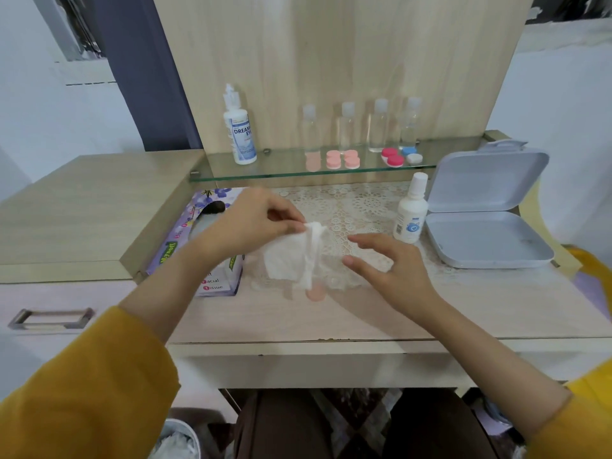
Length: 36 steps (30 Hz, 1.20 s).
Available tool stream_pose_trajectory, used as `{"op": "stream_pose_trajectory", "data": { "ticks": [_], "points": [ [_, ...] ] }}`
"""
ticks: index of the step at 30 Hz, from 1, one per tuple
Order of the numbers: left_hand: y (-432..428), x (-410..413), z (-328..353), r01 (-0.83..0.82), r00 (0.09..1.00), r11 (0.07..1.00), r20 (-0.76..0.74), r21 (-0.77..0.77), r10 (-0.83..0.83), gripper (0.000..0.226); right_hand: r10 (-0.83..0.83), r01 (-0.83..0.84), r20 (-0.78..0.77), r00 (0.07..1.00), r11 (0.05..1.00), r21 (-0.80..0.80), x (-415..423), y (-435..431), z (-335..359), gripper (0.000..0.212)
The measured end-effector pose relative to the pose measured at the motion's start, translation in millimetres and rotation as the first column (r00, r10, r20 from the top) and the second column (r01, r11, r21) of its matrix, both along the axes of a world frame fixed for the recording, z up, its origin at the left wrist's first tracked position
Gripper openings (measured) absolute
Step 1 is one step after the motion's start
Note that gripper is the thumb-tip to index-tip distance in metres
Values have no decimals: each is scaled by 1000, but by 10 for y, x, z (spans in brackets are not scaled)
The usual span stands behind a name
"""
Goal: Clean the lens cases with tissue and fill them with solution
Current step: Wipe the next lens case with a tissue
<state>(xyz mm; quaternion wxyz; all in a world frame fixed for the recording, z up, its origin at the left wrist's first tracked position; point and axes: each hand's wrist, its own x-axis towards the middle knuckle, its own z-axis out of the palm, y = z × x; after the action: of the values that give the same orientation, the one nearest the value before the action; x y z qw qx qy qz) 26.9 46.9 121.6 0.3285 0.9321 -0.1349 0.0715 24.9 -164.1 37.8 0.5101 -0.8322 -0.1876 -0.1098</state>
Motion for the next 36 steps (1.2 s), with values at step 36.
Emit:
{"op": "stream_pose_trajectory", "data": {
  "ticks": [36],
  "points": [
    [-246, -238, -411, -52, 955, 981, -297, -185, -5, 6, 211, -159, -145, 967, 939, 305, -129, 145, 7, 27]
  ]
}}
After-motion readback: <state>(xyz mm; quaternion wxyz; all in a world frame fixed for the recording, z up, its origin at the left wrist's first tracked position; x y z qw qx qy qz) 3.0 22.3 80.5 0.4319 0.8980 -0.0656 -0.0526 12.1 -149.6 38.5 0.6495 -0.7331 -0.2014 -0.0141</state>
